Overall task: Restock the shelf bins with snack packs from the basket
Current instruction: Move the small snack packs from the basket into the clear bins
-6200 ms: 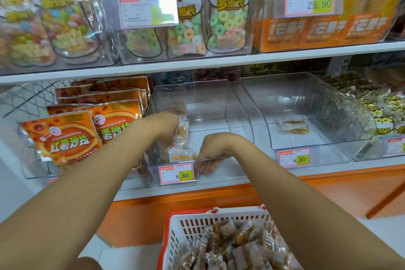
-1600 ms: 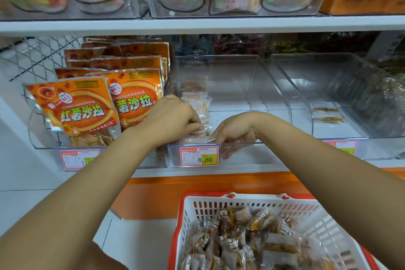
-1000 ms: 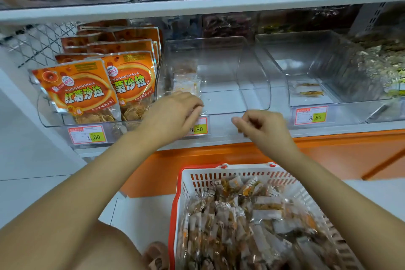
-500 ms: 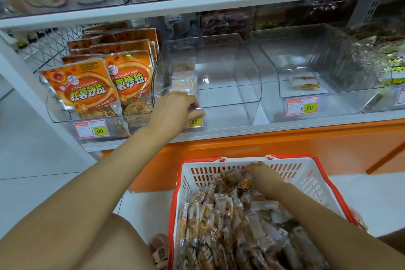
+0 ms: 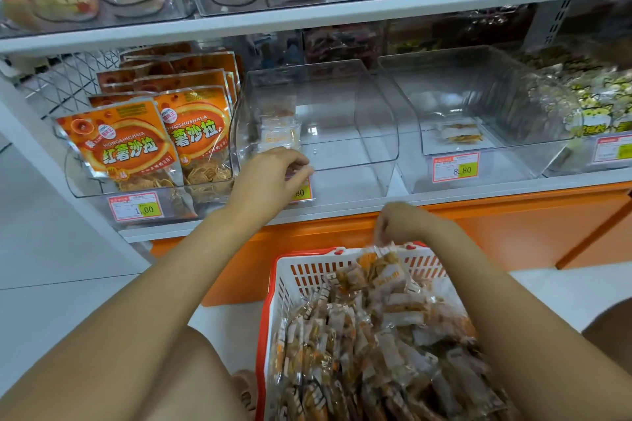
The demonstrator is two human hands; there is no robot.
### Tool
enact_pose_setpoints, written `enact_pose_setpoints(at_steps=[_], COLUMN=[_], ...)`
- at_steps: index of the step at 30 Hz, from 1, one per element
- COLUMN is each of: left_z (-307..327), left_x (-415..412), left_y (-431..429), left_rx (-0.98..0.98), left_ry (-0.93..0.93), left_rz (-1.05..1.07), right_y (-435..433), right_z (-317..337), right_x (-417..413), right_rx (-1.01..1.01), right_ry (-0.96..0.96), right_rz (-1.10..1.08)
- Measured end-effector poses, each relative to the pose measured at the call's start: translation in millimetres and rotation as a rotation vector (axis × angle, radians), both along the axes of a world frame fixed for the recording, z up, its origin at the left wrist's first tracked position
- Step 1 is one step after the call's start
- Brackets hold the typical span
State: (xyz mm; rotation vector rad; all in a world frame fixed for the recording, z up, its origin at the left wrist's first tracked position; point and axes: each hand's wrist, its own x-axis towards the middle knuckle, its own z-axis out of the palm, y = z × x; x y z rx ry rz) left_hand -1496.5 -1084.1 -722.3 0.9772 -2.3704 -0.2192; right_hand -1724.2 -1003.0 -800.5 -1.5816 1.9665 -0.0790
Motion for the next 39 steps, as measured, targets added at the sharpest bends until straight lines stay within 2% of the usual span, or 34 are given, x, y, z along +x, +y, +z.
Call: enact_pose_setpoints(at_steps=[3,4,6,8,11,13,15,17,22,24,28,34,36,39], left_z=[8,12,21,26,24,23,28,35,48,49,53,58,53,43], left_x=[-1,0,0,0,-2,-5,-8,-11,-17,-20,-20,-21,-19,-9], left_y=[11,16,26,36,49,54,55,51,45,41,23,-13,-31,-53], left_rx=[0.067,0.173,0.525,0.829,1.081,1.245,1.317,1.302,1.242,1.171,0.941,0.777,0.593,0.149], left_ry=[0.118,0.168,0.236,0.207,0.216,0.365,0.541,0.656,0.829,0.79,0.633,0.598,0.516,0.254], left_rz=[-0.035,-0.051,-0.121,-0.214,-0.332,-0.34,-0.306,-0.267,-0.194,-0.16,-0.062,0.002,0.094,0.33], right_y=[14,21,35,46,54,55,55,55,60,55,29,-23,-50,-95], right_z=[55,71,99,119,136,141,142,141,142,142,146,155,150,135], right_x=[-4,-4,-3,-4,-2,3,8,13,29,31,24,22,20,15], right_rx=[-0.09,-0.133,-0.235,-0.353,-0.483,-0.535,-0.539,-0.505,-0.444,-0.482,-0.658,-0.515,-0.529,-0.549], right_ry=[-0.182,-0.228,-0.33,-0.465,-0.673,-0.809,-0.909,-0.907,-0.641,-0.592,-0.656,-0.514,-0.473,-0.404], right_rz=[-0.003,0.01,0.013,-0.026,-0.107,-0.164,-0.209,-0.217,-0.118,-0.131,-0.293,-0.165,-0.212,-0.334])
